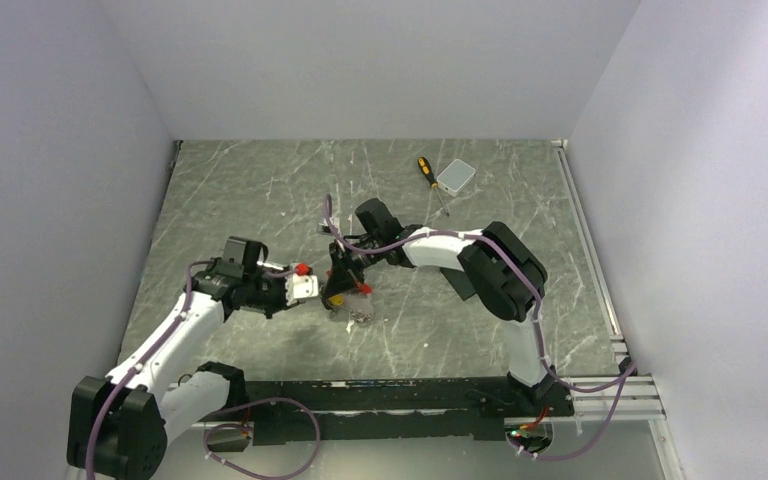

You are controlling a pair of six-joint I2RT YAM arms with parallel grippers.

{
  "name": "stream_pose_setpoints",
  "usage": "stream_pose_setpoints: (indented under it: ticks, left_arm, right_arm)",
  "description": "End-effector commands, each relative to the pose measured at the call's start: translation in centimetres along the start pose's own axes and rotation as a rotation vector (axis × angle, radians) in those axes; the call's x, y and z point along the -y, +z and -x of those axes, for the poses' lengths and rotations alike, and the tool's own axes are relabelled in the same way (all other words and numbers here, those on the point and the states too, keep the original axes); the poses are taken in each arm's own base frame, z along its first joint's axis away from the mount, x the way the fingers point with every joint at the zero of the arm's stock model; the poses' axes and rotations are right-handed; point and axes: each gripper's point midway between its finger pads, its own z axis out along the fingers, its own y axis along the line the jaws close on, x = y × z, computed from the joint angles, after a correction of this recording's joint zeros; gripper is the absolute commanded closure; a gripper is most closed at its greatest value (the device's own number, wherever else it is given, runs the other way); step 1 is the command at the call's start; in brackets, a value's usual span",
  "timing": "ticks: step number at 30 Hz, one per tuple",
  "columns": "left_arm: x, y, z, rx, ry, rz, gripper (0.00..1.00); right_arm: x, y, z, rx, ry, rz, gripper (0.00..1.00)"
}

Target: Remove the keys from the keyring

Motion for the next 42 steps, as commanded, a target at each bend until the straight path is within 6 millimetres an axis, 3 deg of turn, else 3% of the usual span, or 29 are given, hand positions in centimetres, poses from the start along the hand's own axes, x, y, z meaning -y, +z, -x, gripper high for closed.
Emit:
stream_pose_setpoints:
  ticks: [1, 3, 7, 9, 13, 19, 27, 42]
  left_arm:
    - [0.4, 1.0, -1.5, -0.080, 0.033, -0.032, 1.00]
    - [0.3, 1.2, -1.4, -0.085, 0.031, -0.038, 0.99]
    - [-0.3, 1.4, -0.6, -0.053, 0.085, -0.040, 0.73]
    - [-0.8, 1.5, 0.1, -0.020, 0.122, -0.026, 0.68]
    - [-1.5, 2.6, 1.5, 0.033, 0.188, -0.001, 0.67]
    - [-0.5, 4.7, 2.6, 0.062, 0.245, -0.068, 0.66]
    - [0.5, 6.8, 2.0, 0.046, 0.276, -0.102, 0.63]
    - [0.3, 8.3, 1.8, 0.017, 0.298, -0.117, 0.63]
  right_arm:
    - [0.8, -0.2, -1.0, -0.011, -0.002, -0.017, 1.00]
    - [1.0, -0.2, -1.5, -0.022, 0.000, -0.024, 1.00]
    - [1.0, -0.4, -2.9, -0.059, 0.020, -0.035, 1.00]
    - [0.9, -0.6, -3.6, -0.074, 0.025, -0.041, 1.00]
    - [0.8, -1.0, -4.8, -0.102, 0.036, -0.055, 1.00]
    - [0.8, -1.2, -5.8, -0.121, 0.031, -0.064, 1.00]
    - [0.7, -1.3, -5.9, -0.116, 0.025, -0.060, 1.00]
    - [0.6, -1.4, -5.8, -0.108, 0.021, -0.055, 1.00]
